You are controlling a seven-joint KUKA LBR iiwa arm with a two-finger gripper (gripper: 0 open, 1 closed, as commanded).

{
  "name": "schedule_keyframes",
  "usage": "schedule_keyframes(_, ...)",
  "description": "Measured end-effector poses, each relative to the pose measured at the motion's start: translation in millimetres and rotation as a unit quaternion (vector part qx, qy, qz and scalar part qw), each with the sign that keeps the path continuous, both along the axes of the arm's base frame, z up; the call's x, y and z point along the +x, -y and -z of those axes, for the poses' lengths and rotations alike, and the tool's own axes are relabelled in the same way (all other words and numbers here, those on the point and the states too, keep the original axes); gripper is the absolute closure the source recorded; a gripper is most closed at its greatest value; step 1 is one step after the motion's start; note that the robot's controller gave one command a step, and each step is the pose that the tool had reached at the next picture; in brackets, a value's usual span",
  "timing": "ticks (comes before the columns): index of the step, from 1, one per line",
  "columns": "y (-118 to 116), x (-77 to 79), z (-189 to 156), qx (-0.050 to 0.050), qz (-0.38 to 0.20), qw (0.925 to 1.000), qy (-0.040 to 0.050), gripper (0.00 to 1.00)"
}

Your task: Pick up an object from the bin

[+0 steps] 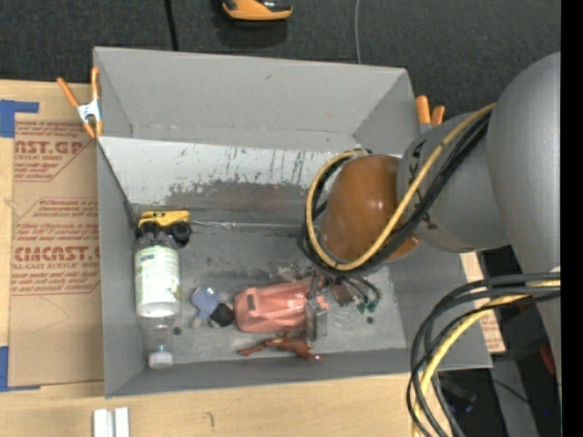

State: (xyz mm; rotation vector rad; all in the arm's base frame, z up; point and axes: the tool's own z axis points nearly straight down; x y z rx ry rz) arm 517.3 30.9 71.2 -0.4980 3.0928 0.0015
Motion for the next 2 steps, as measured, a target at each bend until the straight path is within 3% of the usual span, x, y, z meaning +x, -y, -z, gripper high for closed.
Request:
schedule_keyframes(1,0,0.0,0,0.000,0.000,1.0000,0.0000,1.00)
schedule_keyframes(2,2,6.5,-48,-0.001,0.000,1.0000,-0.0076,1.00)
